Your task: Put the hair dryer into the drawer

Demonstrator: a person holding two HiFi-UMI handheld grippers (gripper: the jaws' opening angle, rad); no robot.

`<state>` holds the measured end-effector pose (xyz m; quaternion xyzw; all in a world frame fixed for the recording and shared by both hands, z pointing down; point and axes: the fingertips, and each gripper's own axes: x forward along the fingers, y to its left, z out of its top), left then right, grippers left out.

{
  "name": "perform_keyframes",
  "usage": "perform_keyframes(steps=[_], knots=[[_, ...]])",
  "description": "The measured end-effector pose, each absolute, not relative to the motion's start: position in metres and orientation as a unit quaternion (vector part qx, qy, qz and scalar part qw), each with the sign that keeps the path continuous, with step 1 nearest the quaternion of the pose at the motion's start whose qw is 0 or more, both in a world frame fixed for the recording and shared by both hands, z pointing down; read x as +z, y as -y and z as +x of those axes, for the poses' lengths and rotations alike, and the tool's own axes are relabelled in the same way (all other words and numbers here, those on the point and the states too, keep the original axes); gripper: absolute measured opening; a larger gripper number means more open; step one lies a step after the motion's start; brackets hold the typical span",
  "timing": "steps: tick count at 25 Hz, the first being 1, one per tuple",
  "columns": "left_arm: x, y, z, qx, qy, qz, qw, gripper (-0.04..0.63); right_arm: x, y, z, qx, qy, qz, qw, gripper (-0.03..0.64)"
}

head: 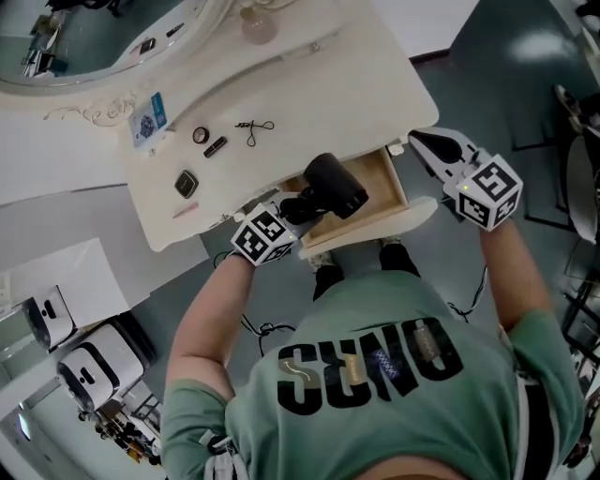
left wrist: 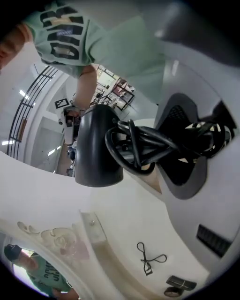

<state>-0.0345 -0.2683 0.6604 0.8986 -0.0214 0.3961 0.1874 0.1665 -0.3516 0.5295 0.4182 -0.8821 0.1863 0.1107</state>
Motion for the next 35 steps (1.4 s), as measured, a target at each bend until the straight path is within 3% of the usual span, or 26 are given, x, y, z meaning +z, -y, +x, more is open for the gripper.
perform_keyframes(steps=[16,35], knots=[[0.779,0.255,0.001,0.501,-0.045,0.841,0.201,0.161,0.592,0.336,0.215,0.234,0.857,0.447,0.105,-0.006],[0.856,0.269,0.021,0.552,-0.030,0.801,0.229,0.161,0.619,0.314,0.260,0.260,0.837,0.469,0.108,-0.006]])
